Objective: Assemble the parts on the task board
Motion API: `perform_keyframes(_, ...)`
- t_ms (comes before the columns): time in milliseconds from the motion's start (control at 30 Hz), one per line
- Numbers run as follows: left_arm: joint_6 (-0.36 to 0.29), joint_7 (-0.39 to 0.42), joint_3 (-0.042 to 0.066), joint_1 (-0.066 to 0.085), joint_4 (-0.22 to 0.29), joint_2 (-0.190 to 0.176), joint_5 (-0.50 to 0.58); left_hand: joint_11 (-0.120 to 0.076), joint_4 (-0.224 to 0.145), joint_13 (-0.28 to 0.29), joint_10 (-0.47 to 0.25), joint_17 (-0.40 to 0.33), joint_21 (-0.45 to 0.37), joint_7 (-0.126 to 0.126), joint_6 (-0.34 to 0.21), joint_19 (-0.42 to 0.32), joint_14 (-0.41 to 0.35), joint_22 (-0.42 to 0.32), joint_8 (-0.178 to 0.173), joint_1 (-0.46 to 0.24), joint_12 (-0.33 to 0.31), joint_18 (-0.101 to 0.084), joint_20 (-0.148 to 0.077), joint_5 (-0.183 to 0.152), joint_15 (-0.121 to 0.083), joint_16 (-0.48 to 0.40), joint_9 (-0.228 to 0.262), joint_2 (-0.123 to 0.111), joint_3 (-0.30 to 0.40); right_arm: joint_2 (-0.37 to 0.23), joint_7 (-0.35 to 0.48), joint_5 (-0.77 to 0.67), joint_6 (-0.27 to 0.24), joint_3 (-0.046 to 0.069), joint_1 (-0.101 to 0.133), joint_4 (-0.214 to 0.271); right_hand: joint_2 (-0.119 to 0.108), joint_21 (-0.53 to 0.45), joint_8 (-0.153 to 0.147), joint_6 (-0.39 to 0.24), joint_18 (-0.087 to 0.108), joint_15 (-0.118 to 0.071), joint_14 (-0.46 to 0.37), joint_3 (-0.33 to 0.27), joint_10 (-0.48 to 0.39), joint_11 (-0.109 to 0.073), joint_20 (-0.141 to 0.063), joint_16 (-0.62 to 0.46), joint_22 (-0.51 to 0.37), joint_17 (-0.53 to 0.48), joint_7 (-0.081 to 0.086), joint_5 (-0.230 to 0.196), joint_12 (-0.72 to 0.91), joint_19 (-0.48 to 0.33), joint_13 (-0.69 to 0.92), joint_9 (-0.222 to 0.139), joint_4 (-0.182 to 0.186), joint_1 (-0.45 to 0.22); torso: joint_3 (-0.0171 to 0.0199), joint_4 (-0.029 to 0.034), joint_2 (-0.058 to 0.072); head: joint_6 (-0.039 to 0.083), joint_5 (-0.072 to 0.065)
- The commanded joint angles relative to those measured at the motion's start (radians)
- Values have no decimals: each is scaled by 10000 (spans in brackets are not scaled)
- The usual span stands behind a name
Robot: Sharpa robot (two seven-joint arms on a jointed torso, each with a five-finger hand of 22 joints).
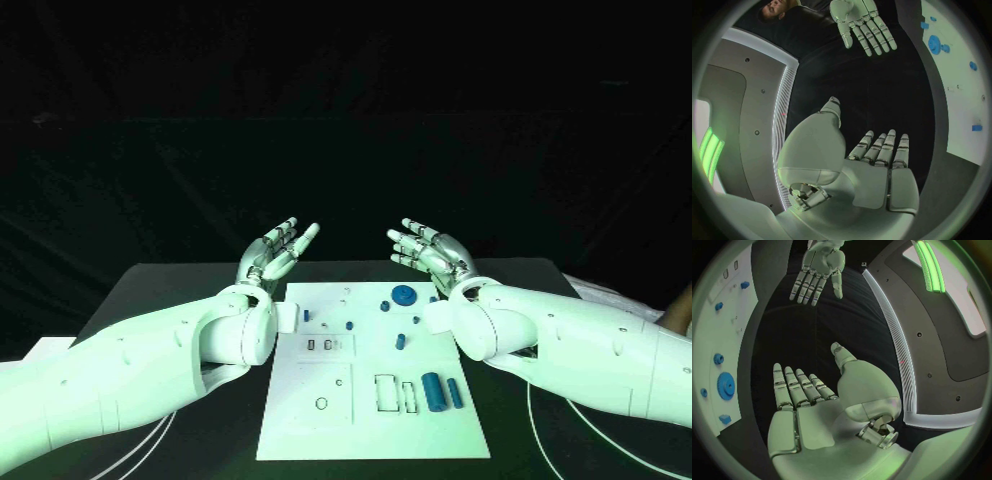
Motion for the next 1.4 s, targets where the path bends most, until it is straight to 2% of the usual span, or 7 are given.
perform_keyframes(33, 554, 205, 7, 18, 1, 20, -141, 208, 107, 62, 650, 114, 186, 1261, 459, 511, 924, 83, 110, 499, 76, 119, 90, 54, 204, 183, 48, 209, 23, 95, -665, -1077, 2078, -39, 83, -195, 95, 301, 167, 1280, 394, -11, 1516, 275, 1616, 37, 57, 174, 161, 98, 1537, -90, 186, 1135, 110, 112, -619, 1092, -1, 2, 3, 0, -2)
perform_keyframes(300, 554, 205, 7, 18, 1, 20, -141, 184, -129, 363, 4851, 567, 1679, 1333, 3273, 5054, 4999, 764, 612, 963, 732, 291, 34, 19, -1, 1257, 303, 604, -98, 188, -877, -1379, 2729, -92, 174, -397, -81, 1318, 654, 4851, 1031, -628, 5213, 533, 5441, -462, -4, 762, 523, 293, 1186, -170, 773, 3692, 303, 369, -1354, 1976, -1, 2, 3, 0, -2)
perform_keyframes(333, 1215, 368, 6, 22, -215, -260, 146, 105, -186, 400, 5623, 574, 1762, 1292, 3876, 5337, 5285, 775, 719, 1040, 863, 379, 29, 16, -97, 1322, 347, 648, -136, -47, -486, -3113, 1545, -84, 411, -790, -103, 1411, 697, 5318, 1070, -701, 5440, 586, 5672, -534, -32, 804, 542, 283, 1130, -175, 812, 3881, 284, 383, -1416, 2004, 16, 30, 171, 17, -158)
perform_keyframes(500, 1386, 352, 8, 42, -18, -497, 149, -202, -595, 392, 6934, 660, 2100, 1043, 5884, 6593, 6538, 814, 1010, 1496, 1083, 600, -129, -1, -473, 1563, 422, 720, -321, -205, -504, -3931, 1330, -73, 542, -793, -186, 1603, 652, 6317, 1084, -884, 6051, 832, 6261, -698, -195, 808, 537, 261, 1004, -237, 749, 4323, 249, 360, -1594, 1958, -11, 49, 364, 84, -195)
perform_keyframes(867, 1830, 47, 109, 108, 1099, -1308, 329, -465, -1143, 413, 7918, 911, 1975, 827, 6621, 7557, 7552, 594, 915, 1840, 943, 599, -408, -1, -752, 1401, 347, 944, -704, -626, -1296, -5941, 1613, -1, 878, -715, -389, 2073, 392, 6787, 1090, -1202, 7229, 1029, 6846, -852, -540, 927, 610, 338, 932, -911, 471, 5247, 264, 345, -1615, 1686, -97, 151, 882, 281, -344)
perform_keyframes(1133, 2086, -129, 188, 115, 2060, -1678, 422, -501, -1304, 407, 8023, 1093, 1965, 802, 6684, 7840, 7859, 550, 817, 1919, 813, 598, -487, 1, -828, 1384, 339, 1013, -805, -797, -2826, -9865, 1521, 153, 1094, -566, -826, 3781, 481, 7433, 1063, -2043, 9690, 1079, 7931, -1364, -1512, 1941, 1451, 957, 560, -357, 568, 7044, 292, 376, -1893, 2235, -144, 226, 1217, 375, -407)
perform_keyframes(1400, 2181, -382, 209, 142, 2800, -1883, 434, -488, -1338, 400, 8003, 1120, 1951, 819, 6670, 7876, 7848, 535, 781, 1915, 764, 590, -492, -3, -820, 1340, 334, 997, -850, -822, -4150, -13009, 2018, 234, 1286, -391, -1076, 5679, 377, 7791, 1023, -2502, 11122, 1074, 8660, -1734, -2002, 3774, 2549, 2307, 278, -573, 373, 7915, 301, 351, -1747, 2007, -172, 253, 1501, 457, -488)
